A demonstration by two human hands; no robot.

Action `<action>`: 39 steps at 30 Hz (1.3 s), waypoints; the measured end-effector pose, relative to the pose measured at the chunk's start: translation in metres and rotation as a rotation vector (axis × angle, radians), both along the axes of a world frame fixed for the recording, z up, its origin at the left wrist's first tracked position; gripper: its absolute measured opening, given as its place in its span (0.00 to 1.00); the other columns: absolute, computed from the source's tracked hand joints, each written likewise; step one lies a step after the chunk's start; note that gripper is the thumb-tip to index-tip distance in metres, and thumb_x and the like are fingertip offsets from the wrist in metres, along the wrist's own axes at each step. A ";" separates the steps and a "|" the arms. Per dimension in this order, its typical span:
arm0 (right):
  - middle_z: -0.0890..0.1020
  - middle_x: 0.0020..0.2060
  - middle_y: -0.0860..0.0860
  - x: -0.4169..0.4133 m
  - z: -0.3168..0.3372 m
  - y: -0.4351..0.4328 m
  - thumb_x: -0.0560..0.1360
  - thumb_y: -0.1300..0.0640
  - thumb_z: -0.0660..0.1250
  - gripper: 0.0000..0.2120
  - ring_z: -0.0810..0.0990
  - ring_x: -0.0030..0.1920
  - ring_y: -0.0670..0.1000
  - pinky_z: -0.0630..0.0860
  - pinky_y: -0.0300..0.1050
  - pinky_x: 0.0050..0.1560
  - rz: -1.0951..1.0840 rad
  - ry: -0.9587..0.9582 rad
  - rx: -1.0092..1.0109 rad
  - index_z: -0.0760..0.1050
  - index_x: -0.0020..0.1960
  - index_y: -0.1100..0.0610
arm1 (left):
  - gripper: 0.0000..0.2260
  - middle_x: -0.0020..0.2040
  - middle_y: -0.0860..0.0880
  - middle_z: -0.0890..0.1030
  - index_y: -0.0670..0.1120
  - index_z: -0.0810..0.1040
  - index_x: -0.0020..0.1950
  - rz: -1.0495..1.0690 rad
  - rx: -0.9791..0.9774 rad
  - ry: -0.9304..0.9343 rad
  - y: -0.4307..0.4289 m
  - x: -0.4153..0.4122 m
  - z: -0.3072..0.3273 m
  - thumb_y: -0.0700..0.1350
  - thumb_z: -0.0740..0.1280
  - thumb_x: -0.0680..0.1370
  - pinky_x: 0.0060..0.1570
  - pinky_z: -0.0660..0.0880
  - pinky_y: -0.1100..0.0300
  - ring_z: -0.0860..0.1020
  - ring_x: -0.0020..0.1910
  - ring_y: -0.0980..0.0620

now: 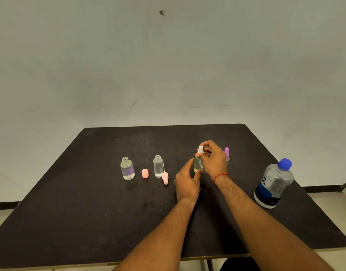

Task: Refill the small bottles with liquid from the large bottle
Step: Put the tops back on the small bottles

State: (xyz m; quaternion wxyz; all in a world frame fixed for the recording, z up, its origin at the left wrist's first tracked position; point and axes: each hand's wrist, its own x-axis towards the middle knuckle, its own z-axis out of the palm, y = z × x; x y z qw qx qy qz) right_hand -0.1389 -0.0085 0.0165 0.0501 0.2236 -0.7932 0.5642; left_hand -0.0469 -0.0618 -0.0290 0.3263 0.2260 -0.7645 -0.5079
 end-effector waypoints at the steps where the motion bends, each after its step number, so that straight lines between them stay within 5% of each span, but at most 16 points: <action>1: 0.83 0.45 0.46 -0.002 0.000 -0.002 0.70 0.63 0.75 0.14 0.82 0.46 0.44 0.80 0.37 0.49 -0.008 0.001 0.003 0.77 0.52 0.52 | 0.16 0.51 0.66 0.76 0.50 0.79 0.67 0.002 -0.001 0.000 0.000 0.000 0.000 0.42 0.72 0.79 0.56 0.78 0.65 0.76 0.47 0.70; 7: 0.82 0.43 0.45 -0.001 -0.003 -0.005 0.70 0.62 0.76 0.14 0.82 0.45 0.42 0.78 0.33 0.46 -0.013 -0.006 -0.020 0.77 0.50 0.51 | 0.17 0.59 0.58 0.82 0.51 0.79 0.68 0.021 0.012 0.009 0.000 0.000 0.001 0.42 0.71 0.79 0.62 0.78 0.58 0.77 0.55 0.65; 11: 0.81 0.42 0.44 0.001 -0.003 -0.004 0.70 0.62 0.76 0.13 0.81 0.44 0.40 0.77 0.29 0.43 -0.010 -0.005 -0.015 0.76 0.50 0.51 | 0.18 0.62 0.54 0.82 0.49 0.78 0.69 0.030 0.014 -0.009 0.000 0.002 0.002 0.41 0.71 0.79 0.61 0.72 0.66 0.74 0.57 0.67; 19: 0.79 0.49 0.44 0.007 0.000 0.007 0.70 0.61 0.76 0.19 0.79 0.46 0.44 0.78 0.35 0.48 -0.051 0.057 0.058 0.76 0.58 0.52 | 0.17 0.64 0.50 0.82 0.45 0.78 0.68 0.079 0.008 0.010 0.000 0.002 0.001 0.44 0.71 0.79 0.61 0.71 0.66 0.75 0.61 0.61; 22: 0.79 0.49 0.46 0.024 0.001 0.019 0.70 0.65 0.75 0.18 0.78 0.45 0.45 0.79 0.37 0.46 -0.125 0.083 -0.021 0.76 0.56 0.52 | 0.14 0.62 0.48 0.83 0.44 0.80 0.65 0.130 0.018 0.053 0.000 0.000 -0.002 0.43 0.70 0.80 0.64 0.75 0.57 0.78 0.62 0.56; 25: 0.79 0.46 0.46 0.049 -0.006 0.029 0.71 0.66 0.73 0.15 0.79 0.44 0.44 0.78 0.35 0.43 -0.137 0.070 -0.081 0.76 0.51 0.52 | 0.11 0.57 0.50 0.83 0.44 0.82 0.61 0.186 0.053 0.111 0.002 0.006 -0.003 0.41 0.70 0.79 0.60 0.78 0.53 0.80 0.58 0.54; 32: 0.81 0.38 0.45 0.082 -0.034 0.016 0.70 0.59 0.75 0.09 0.80 0.38 0.43 0.77 0.33 0.40 -0.063 -0.050 0.013 0.77 0.44 0.51 | 0.06 0.46 0.55 0.82 0.50 0.82 0.50 0.297 0.068 0.252 -0.011 0.058 -0.007 0.39 0.72 0.77 0.39 0.74 0.68 0.80 0.41 0.56; 36: 0.80 0.40 0.44 0.095 -0.036 -0.013 0.69 0.55 0.76 0.09 0.79 0.40 0.42 0.72 0.29 0.39 0.018 -0.015 0.106 0.77 0.45 0.51 | 0.07 0.47 0.57 0.80 0.51 0.80 0.50 0.401 0.058 0.234 -0.046 0.083 -0.010 0.40 0.73 0.77 0.40 0.79 0.55 0.79 0.40 0.56; 39: 0.79 0.40 0.44 0.102 -0.037 -0.035 0.68 0.51 0.76 0.11 0.78 0.41 0.43 0.74 0.35 0.41 0.049 0.022 0.170 0.77 0.46 0.51 | 0.10 0.53 0.57 0.81 0.51 0.80 0.56 0.406 0.072 0.161 -0.070 0.090 -0.014 0.44 0.73 0.76 0.48 0.81 0.48 0.81 0.48 0.52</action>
